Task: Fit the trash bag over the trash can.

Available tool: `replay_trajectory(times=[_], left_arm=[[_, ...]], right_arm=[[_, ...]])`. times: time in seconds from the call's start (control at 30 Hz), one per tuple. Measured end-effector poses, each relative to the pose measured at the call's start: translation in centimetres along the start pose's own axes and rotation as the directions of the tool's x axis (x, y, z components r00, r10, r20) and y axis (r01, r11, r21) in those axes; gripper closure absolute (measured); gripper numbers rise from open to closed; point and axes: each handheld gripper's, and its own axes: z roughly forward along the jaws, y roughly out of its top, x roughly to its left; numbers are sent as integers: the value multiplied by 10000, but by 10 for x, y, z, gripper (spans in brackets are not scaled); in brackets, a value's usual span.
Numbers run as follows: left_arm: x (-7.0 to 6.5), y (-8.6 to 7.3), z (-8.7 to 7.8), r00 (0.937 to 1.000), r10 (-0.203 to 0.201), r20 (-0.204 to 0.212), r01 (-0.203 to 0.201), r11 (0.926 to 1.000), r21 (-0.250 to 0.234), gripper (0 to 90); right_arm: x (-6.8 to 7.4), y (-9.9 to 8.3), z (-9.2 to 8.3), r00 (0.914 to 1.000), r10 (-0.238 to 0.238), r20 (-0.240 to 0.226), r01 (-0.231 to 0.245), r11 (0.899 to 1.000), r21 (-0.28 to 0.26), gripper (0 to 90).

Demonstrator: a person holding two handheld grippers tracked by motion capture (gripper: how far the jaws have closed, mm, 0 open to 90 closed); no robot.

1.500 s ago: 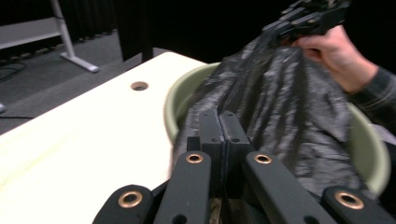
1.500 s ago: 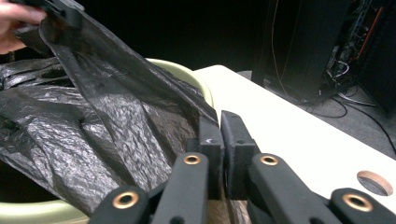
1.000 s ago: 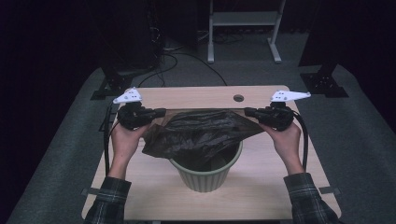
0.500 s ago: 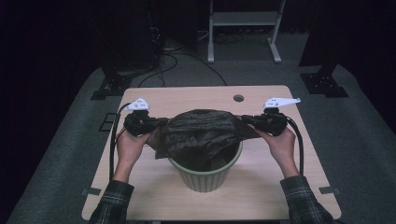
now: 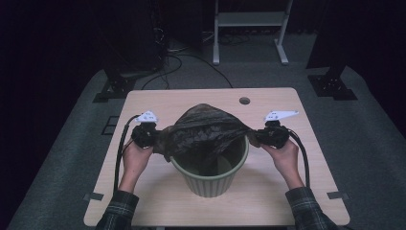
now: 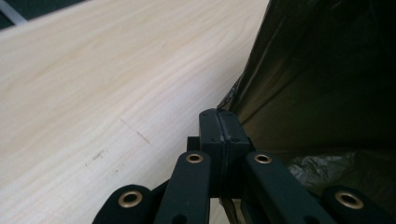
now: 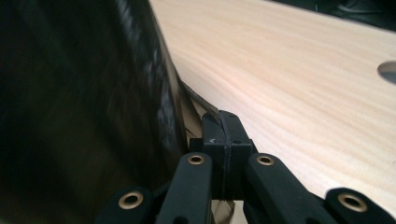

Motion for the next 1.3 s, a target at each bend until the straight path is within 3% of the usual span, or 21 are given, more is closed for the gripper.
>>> replay_trajectory(times=[0.13, 0.2, 0.3, 0.5, 0.7, 0.9, 1.0, 1.1, 1.3], left_arm=[[2, -5, 3, 9998, -152, 90, 153, 9999, -24, 899], [3, -4, 1, 9998, -156, 93, 157, 9998, -99, 899], [2, -1, -2, 9999, -100, 65, 100, 9999, -131, 900], [3, 3, -5, 10000, -80, 26, 81, 9997, -218, 900], [2, 3, -5, 9999, -100, 55, 101, 9996, -248, 899], [2, 3, -6, 10000, -76, 63, 77, 9996, -263, 900], [3, 3, -8, 9999, -118, 42, 119, 9995, -280, 899], [3, 3, -10, 9998, -191, -2, 191, 9994, -296, 900], [5, 3, -11, 9993, -362, 124, 367, 9986, -371, 900]], right_arm=[[0, -7, 5, 10000, 29, -25, -29, 9998, 212, 895], [-2, -7, 3, 10000, 38, 7, -38, 10000, 78, 790], [-5, 1, -12, 9995, 265, 175, -256, 9983, -517, 727], [-6, 26, -53, 9988, 111, 479, -33, 9868, -1617, 686], [11, 48, -74, 9983, -531, -249, 454, 9683, -2457, 645], [43, 69, -62, 9817, -1442, -1244, 1078, 9593, -2610, 600], [60, 80, -49, 9661, -1969, -1672, 1529, 9576, -2444, 577], [68, 86, -41, 9587, -2209, -1790, 1789, 9580, -2242, 564], [76, 92, -26, 9543, -2408, -1769, 2086, 9608, -1825, 578]])
